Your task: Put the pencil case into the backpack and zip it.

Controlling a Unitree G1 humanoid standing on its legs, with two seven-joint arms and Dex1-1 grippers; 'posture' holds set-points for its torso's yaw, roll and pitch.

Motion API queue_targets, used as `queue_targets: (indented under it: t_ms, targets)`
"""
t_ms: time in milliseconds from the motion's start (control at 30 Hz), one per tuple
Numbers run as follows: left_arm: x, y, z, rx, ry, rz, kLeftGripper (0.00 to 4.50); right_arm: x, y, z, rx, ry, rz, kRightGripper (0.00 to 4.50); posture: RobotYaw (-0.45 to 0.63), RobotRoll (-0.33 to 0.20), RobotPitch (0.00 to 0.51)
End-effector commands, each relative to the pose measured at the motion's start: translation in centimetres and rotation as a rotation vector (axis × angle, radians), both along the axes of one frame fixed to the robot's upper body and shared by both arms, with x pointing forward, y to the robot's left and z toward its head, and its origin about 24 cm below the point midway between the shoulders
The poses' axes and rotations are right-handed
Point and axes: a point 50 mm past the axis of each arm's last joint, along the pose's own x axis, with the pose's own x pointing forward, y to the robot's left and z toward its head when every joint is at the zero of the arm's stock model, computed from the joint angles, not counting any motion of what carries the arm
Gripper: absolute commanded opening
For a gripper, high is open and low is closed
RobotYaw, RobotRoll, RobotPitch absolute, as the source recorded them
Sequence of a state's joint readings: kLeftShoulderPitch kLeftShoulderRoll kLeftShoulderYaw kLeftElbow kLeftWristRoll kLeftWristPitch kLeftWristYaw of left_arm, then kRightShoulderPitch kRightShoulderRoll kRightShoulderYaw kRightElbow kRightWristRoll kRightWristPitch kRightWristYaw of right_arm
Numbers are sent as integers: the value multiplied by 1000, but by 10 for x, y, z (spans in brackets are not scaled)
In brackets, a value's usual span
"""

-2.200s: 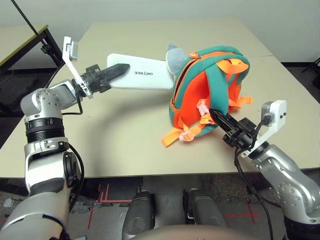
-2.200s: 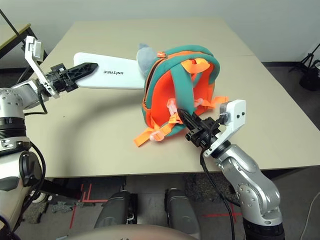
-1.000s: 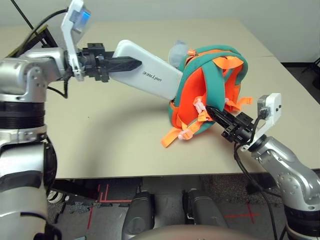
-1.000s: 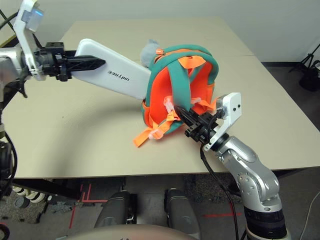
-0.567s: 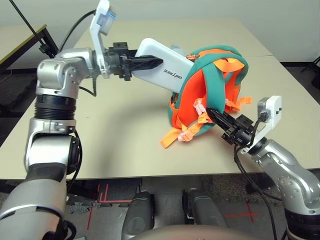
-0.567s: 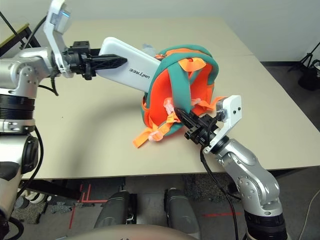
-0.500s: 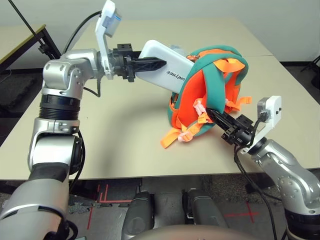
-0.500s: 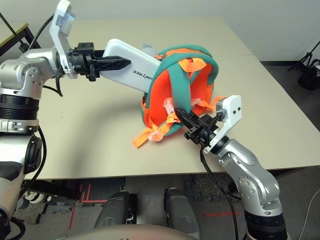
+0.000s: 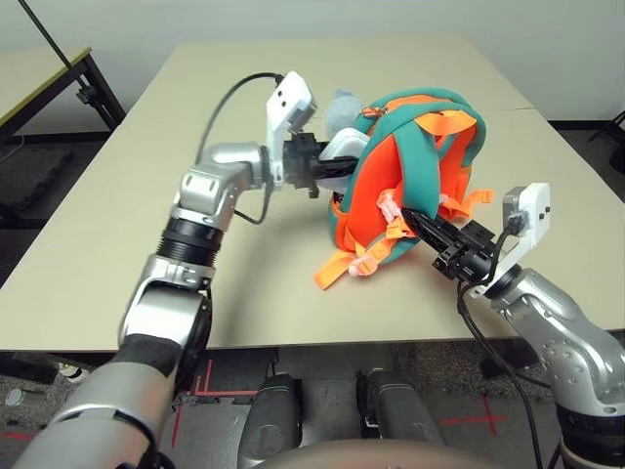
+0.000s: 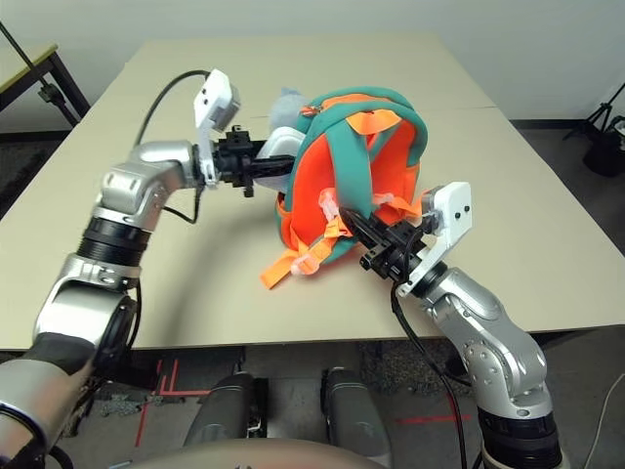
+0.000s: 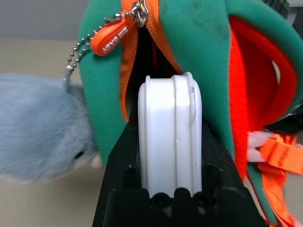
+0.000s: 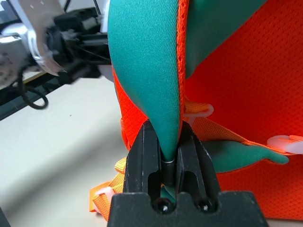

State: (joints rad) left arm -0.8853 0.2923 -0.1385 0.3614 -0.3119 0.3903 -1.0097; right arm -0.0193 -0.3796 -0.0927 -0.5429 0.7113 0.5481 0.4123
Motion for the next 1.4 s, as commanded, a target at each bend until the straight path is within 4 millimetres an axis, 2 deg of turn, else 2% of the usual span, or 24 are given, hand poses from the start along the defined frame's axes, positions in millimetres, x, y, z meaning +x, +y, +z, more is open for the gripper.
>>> queue_targets:
  t_ms: [33,200,333,533,633,667,800,967,1400]
  targets:
    - [-3,6,8,-2,-30,-17,2614,0,6,2,2,-7,44,72,21,0,50]
    - [-7,30,30,-30,21,-20,4484,1,6,1,0,-5,49,72,30,0,52]
    - [-11,48,44,-41,45,4,4500,2,6,0,-1,-1,53,72,37,0,53]
    - [-20,66,49,-2,59,49,4500,3,5,0,-6,0,58,72,48,0,54]
    - [-22,67,45,-3,77,61,3918,4,6,0,-7,-2,62,72,51,0,56]
    - [-24,67,43,10,83,59,3576,4,6,1,-7,-2,65,72,51,0,57]
    - [-26,65,31,76,95,70,1948,5,7,1,-11,-3,71,72,49,0,59]
    - [-23,59,25,67,109,64,26,5,6,3,-15,-7,70,72,40,0,61]
    - [-7,39,14,31,105,66,0,4,6,7,-6,-21,61,72,17,0,59]
